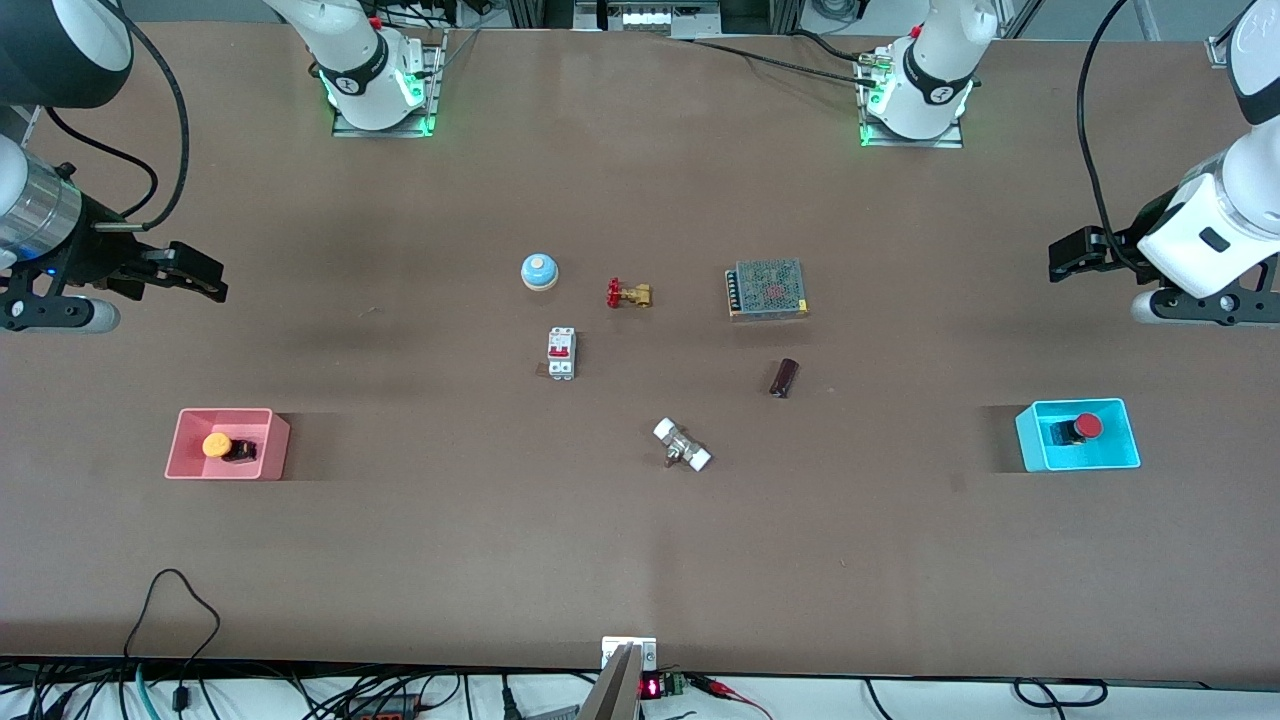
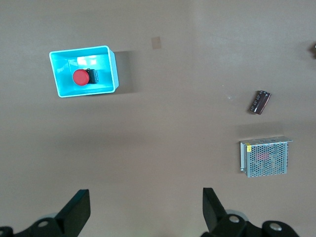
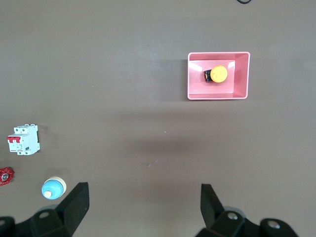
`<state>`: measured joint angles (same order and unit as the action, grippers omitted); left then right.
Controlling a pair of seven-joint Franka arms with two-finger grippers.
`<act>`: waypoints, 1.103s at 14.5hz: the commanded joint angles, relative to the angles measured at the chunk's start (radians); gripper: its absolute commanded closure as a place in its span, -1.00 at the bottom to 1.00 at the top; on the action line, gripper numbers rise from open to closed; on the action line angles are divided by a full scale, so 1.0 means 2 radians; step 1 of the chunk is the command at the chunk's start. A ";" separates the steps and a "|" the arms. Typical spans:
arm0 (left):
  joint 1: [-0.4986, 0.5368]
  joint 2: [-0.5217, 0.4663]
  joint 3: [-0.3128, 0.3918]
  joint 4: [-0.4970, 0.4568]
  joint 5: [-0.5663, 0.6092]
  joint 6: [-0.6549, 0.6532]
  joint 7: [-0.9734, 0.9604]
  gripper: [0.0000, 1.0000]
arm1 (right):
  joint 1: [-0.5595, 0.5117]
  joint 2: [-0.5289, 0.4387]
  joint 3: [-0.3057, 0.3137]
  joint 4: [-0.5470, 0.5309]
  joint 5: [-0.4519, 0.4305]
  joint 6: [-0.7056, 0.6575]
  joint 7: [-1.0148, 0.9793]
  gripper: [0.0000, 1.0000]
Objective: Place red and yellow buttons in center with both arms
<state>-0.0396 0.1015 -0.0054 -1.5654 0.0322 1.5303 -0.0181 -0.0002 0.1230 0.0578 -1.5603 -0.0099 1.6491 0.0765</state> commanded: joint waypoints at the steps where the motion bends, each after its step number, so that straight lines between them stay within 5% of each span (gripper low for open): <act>1: -0.002 0.001 0.000 0.010 -0.005 -0.010 0.001 -1.00 | -0.001 0.007 0.001 0.015 -0.004 -0.009 0.001 -1.00; 10: 0.019 0.023 0.010 0.010 0.011 0.003 0.001 -1.00 | -0.007 0.018 -0.001 0.015 -0.005 -0.006 0.002 -1.00; 16: 0.085 0.102 0.008 0.010 0.018 0.119 0.012 -1.00 | -0.025 0.059 -0.001 0.012 -0.007 0.025 -0.012 -1.00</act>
<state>0.0942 0.2514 0.0156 -1.5688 0.0508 1.7253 -0.0126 -0.0280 0.1909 0.0508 -1.5597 -0.0122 1.6743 0.0689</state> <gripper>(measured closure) 0.000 0.000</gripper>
